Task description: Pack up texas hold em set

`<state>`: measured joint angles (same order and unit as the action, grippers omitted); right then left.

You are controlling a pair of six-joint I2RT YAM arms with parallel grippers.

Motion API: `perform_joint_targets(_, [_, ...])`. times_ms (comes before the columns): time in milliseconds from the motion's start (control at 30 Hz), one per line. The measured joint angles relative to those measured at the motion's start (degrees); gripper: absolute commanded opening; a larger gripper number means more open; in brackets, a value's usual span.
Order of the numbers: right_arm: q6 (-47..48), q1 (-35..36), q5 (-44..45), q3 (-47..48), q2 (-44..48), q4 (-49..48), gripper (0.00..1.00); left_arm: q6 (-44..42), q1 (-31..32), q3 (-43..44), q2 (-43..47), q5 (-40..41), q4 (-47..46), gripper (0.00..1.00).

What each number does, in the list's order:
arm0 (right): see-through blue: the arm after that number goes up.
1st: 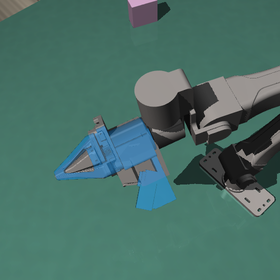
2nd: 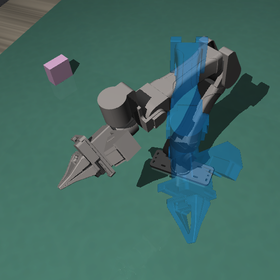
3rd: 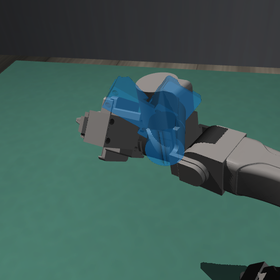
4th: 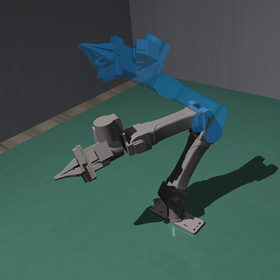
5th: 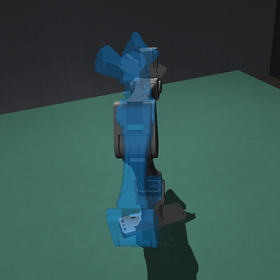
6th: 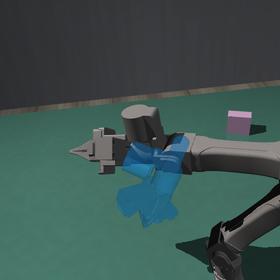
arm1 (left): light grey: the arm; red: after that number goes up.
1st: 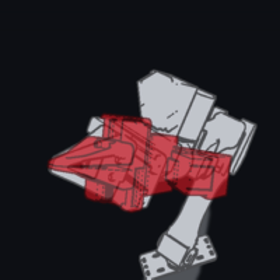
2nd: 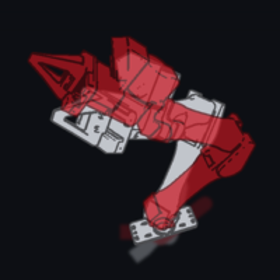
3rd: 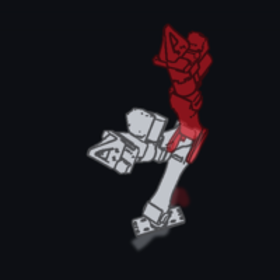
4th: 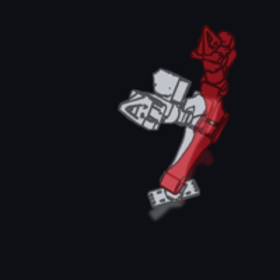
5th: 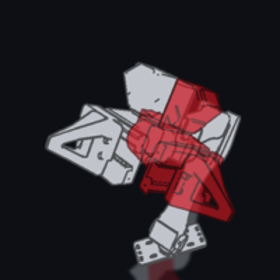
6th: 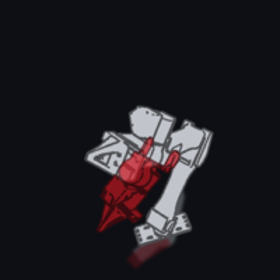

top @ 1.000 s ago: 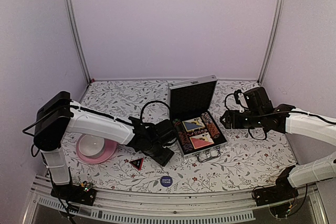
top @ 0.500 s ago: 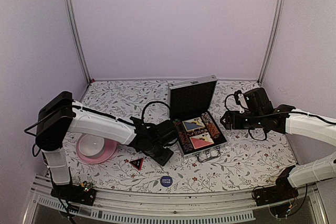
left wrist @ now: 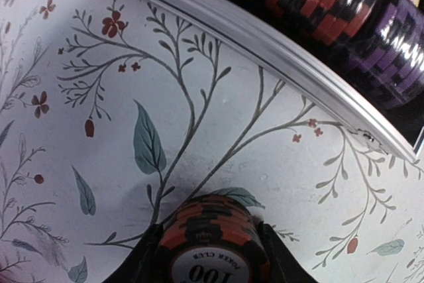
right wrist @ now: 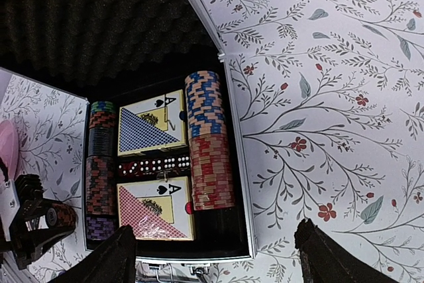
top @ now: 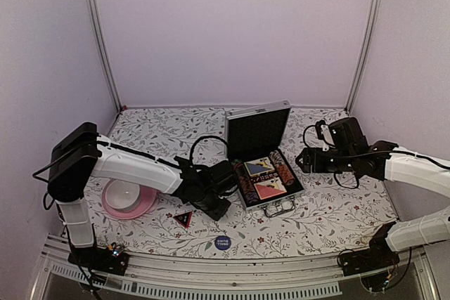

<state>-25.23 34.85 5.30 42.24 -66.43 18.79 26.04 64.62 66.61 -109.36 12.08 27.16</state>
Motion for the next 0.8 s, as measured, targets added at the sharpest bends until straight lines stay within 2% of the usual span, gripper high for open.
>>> perform_joint_targets(367, [-2.45, 0.00, -3.26, 0.00, 1.38, -0.07, 0.83, -0.79, -0.20, 0.00, 1.22, -2.23, 0.00, 0.30])
perform_joint_targets(600, [-7.06, 0.00, -9.49, -0.39, 2.51, -1.77, 0.80, -1.40, -0.63, 0.04, 5.14, -4.09, -0.31, 0.28])
perform_joint_targets(800, [-14.49, 0.17, -18.25, -3.52, 3.08, -7.58, 0.78, -3.37, -0.66, 0.61, 5.90, -5.79, -0.24, 0.28])
